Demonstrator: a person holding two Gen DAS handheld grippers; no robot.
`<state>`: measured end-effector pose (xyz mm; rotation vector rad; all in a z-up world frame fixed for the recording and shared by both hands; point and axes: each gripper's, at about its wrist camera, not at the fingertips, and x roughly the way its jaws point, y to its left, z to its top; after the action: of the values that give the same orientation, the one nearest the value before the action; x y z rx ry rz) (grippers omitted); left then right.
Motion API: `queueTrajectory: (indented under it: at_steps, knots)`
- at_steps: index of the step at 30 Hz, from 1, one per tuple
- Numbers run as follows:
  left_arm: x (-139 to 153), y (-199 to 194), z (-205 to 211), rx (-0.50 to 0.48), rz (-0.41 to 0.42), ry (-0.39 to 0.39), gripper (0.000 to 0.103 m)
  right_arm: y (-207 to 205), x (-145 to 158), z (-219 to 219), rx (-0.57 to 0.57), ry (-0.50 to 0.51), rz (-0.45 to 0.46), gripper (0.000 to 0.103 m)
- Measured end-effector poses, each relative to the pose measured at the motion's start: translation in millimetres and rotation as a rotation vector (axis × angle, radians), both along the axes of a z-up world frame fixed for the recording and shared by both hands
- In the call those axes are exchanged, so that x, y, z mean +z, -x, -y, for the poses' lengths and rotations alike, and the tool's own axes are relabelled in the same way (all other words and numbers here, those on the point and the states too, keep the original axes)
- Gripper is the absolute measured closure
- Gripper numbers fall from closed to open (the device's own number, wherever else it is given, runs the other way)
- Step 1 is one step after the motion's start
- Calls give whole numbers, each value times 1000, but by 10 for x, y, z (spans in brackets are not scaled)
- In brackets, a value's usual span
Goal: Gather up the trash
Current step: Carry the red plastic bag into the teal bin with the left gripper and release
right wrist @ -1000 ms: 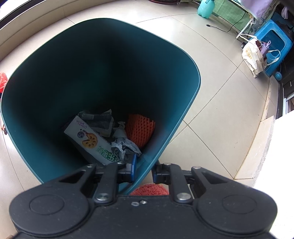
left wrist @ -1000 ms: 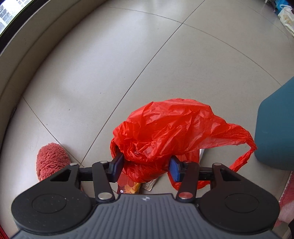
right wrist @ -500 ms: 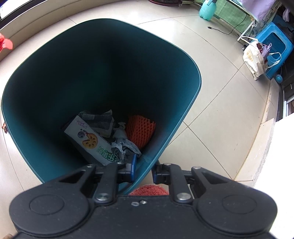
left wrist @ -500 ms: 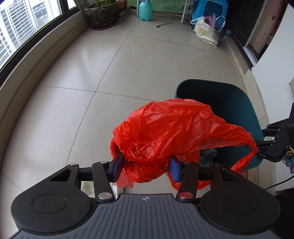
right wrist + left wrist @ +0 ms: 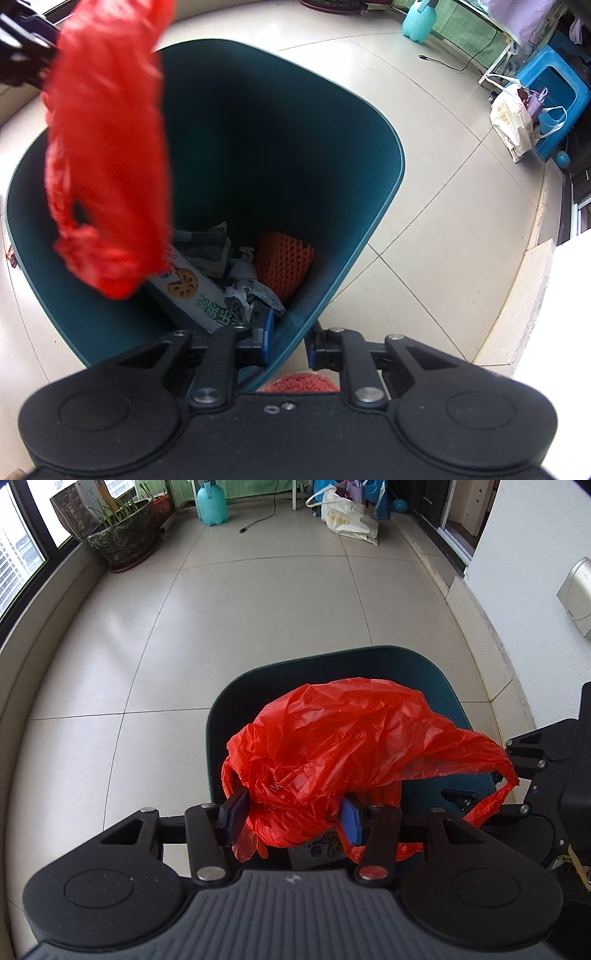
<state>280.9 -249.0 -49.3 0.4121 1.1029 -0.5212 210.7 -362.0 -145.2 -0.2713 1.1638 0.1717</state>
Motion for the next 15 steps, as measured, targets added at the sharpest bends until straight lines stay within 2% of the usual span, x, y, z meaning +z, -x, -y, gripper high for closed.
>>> queueTrajectory:
  at_steps: [8, 15]
  knots:
    - [-586, -97, 374, -12, -32, -87, 53, -4, -8, -21, 12, 15, 7, 86]
    - [-947, -112, 454, -18, -98, -150, 51, 24, -6, -34, 15, 16, 8, 87]
